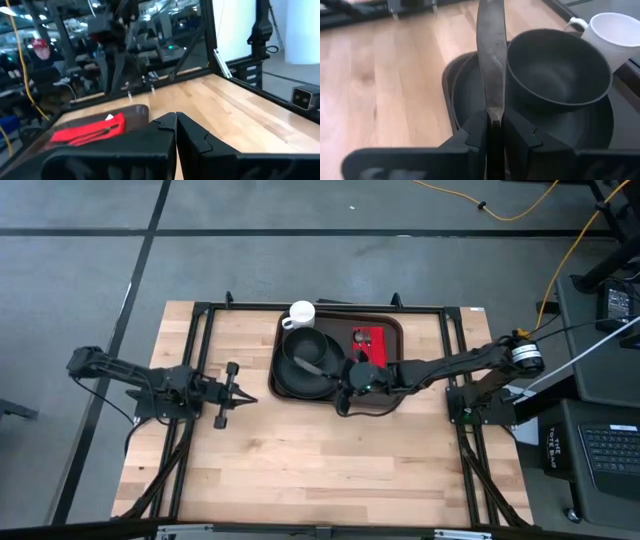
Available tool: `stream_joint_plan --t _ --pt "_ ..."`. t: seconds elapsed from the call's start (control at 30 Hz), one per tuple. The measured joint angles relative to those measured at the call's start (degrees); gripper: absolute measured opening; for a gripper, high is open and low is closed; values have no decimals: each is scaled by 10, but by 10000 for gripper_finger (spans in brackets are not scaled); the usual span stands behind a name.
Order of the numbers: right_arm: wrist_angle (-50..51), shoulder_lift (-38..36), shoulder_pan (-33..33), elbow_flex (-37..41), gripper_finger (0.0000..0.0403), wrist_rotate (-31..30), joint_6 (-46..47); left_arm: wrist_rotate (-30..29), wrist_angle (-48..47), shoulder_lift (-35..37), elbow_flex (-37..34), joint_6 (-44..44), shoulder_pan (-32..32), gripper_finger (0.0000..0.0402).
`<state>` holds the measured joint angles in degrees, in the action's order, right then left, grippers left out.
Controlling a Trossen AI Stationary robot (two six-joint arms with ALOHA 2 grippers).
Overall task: Set up tray
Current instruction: Put the black knife on the red napkin to the right of the black fork
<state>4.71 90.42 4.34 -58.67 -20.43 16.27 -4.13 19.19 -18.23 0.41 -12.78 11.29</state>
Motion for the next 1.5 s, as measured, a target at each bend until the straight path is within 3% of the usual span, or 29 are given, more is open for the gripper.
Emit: stream_joint_plan --t 0.17,0.33,0.57,0.83,1.1,1.5 --pt "-1 -15 2 -2 51 -18 30 36 -61 49 1 28 -41 1" --pt "25 -39 12 -2 51 -80 64 39 -61 72 1 25 -90 3" --pt "153 -79 12 -2 51 -162 217 17 -61 76 1 46 -154 3" --pt "285 -93 11 -2 51 -234 374 8 -59 76 1 51 -179 2" --pt "359 -93 -17 -2 51 -236 477 7 -60 76 1 51 -179 6" --pt "379 -93 -86 -2 51 -199 510 8 -60 76 1 50 -179 6"
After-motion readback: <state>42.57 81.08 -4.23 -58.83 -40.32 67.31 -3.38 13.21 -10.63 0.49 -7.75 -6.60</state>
